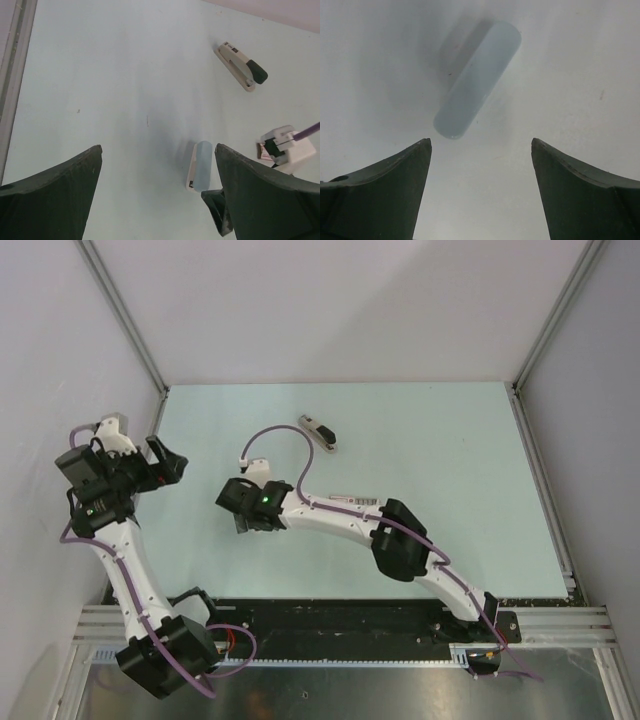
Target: Unload the staples from the stapler
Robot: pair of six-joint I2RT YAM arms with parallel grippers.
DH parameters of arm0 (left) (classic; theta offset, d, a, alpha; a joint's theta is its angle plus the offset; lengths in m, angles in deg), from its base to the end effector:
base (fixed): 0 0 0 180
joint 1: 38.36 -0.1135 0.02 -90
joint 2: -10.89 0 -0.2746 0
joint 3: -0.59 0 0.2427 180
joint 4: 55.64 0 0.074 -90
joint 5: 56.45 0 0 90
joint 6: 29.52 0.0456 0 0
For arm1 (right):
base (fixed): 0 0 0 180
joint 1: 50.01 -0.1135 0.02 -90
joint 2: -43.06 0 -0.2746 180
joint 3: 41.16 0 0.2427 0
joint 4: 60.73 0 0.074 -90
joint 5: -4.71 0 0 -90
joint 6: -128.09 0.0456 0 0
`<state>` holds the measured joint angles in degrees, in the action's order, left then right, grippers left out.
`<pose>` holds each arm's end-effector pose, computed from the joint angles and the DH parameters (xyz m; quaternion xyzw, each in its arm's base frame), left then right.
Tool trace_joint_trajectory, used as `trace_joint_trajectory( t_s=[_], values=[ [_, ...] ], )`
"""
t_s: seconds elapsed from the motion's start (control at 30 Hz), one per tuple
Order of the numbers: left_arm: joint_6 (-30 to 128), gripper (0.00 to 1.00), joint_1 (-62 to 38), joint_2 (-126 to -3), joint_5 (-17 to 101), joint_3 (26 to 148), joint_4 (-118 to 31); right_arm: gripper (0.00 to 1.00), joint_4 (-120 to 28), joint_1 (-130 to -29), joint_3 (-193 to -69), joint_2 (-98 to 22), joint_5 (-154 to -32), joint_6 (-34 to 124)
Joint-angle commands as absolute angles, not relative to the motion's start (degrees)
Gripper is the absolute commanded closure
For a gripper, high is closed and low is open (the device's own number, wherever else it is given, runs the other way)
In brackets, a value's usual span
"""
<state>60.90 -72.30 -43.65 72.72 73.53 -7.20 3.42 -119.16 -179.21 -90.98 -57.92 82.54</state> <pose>0.1701 0.0798 0.3590 -0.0749 0.8297 -0.1383 0.5355 0.2011 0.4691 0.2286 -0.1413 0.9301 0.0843 0.3284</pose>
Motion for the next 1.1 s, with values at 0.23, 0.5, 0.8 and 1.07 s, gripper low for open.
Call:
trace_joint_trajectory(
  t_s=[0.23, 0.5, 0.8, 1.07],
  values=[
    [74.17, 0.01, -72.71, -43.03, 65.75, 68.4, -4.81, 0.18, -0.46, -118.62, -184.39, -95.96, -58.7, 88.82],
    [77.06, 0.01, -72.73, -41.81, 63.64, 66.63, -4.34, 0.28, -3.85, -117.91, -184.78, -97.5, -60.12, 89.6],
    [78.12, 0.01, -72.37, -43.19, 63.06, 65.58, -4.32, 0.39, -2.55, -117.2, -185.02, -98.59, -59.38, 89.87],
    [78.18, 0.01, -63.21, -43.47, 56.94, 64.55, -4.37, 0.67, -2.49, -116.54, -181.31, -95.32, -57.47, 89.18]
  ],
)
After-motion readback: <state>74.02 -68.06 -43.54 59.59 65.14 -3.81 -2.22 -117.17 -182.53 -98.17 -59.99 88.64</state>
